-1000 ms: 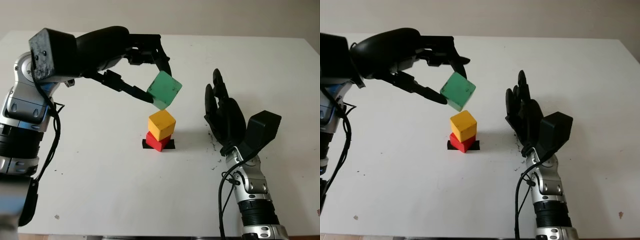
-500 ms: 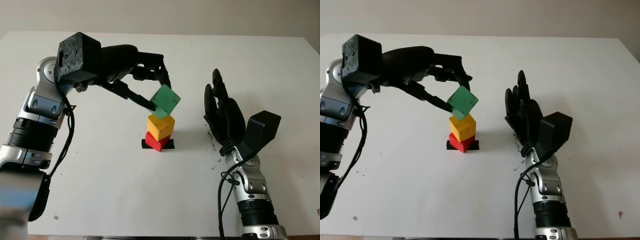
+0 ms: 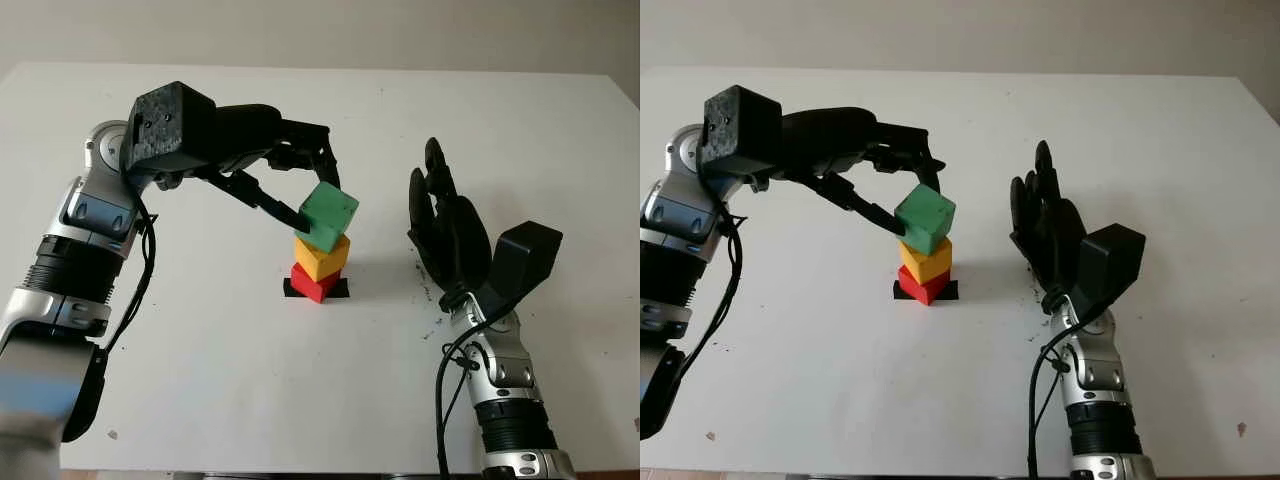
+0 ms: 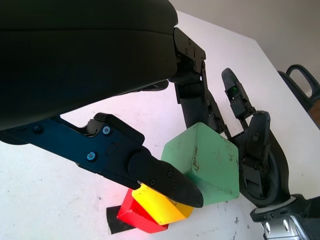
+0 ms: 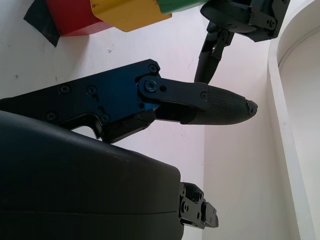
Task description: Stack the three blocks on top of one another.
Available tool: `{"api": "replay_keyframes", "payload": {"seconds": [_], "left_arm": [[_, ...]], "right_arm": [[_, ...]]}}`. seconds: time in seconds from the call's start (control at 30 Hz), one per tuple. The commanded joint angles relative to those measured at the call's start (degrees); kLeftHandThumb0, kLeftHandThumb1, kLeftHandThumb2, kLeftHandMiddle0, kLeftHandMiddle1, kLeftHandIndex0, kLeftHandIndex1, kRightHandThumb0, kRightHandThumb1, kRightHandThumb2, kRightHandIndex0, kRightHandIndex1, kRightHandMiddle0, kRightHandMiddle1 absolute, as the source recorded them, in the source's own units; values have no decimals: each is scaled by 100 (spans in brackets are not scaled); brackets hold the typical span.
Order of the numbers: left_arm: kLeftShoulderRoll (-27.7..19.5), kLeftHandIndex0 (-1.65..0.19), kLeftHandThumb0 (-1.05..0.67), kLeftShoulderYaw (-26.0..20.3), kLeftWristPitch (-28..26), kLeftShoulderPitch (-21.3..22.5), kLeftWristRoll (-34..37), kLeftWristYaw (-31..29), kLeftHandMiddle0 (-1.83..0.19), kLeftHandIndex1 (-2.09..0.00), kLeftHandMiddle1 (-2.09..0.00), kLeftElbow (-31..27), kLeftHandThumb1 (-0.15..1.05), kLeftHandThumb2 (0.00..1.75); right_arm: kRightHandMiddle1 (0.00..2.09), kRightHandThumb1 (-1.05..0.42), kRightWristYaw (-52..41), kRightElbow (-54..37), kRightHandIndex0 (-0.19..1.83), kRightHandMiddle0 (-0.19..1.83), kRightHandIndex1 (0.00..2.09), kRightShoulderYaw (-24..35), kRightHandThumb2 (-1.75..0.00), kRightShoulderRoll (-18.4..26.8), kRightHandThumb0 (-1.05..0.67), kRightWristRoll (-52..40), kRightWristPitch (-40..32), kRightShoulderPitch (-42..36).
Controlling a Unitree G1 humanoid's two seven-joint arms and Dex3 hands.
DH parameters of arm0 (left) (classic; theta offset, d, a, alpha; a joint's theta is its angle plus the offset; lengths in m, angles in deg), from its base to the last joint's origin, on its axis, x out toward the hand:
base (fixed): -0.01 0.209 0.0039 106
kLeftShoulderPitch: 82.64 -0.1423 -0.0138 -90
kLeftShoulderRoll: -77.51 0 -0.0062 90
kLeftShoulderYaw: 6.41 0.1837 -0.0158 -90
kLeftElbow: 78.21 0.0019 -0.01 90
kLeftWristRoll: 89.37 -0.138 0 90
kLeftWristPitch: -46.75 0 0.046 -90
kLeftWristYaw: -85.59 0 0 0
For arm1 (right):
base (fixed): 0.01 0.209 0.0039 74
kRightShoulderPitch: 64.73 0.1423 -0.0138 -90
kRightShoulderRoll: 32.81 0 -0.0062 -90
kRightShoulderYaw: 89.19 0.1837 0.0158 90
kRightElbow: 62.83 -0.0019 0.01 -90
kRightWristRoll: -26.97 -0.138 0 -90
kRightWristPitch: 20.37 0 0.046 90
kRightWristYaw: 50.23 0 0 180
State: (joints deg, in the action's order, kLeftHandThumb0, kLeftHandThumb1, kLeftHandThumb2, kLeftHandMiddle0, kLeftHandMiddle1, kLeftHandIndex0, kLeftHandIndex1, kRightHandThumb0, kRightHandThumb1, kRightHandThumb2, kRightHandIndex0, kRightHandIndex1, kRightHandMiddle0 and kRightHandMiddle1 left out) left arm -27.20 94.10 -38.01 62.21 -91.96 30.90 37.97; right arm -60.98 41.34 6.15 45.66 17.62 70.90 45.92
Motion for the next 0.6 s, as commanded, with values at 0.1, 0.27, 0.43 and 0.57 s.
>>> {"api": "replay_keyframes", "payload": {"seconds": [0.1, 0.27, 0.43, 0.57], "left_arm": [[16, -34, -50, 79, 67, 49, -83, -57, -22, -164, -3, 10, 105, 11], [26, -34, -50, 107, 153, 25, -166, -32, -21, -163, -4, 67, 105, 12], [23, -34, -52, 103, 222, 19, -219, 17, -22, -162, -4, 85, 105, 13], [35, -35, -51, 76, 107, 3, -238, 88, -22, -157, -5, 13, 104, 10]], "right_arm": [[0, -105, 12, -26, -19, -19, 0, 14, -56, -8, -76, -10, 23, -70], [0, -105, -3, -39, -19, -19, 0, 10, -56, 8, -76, -11, 3, -72], [0, -105, 1, -67, -19, -19, 0, 19, -56, 8, -76, -28, -33, -78], [0, -105, -67, -21, -19, -19, 0, 14, -57, 34, -75, -37, 5, -69]]}}
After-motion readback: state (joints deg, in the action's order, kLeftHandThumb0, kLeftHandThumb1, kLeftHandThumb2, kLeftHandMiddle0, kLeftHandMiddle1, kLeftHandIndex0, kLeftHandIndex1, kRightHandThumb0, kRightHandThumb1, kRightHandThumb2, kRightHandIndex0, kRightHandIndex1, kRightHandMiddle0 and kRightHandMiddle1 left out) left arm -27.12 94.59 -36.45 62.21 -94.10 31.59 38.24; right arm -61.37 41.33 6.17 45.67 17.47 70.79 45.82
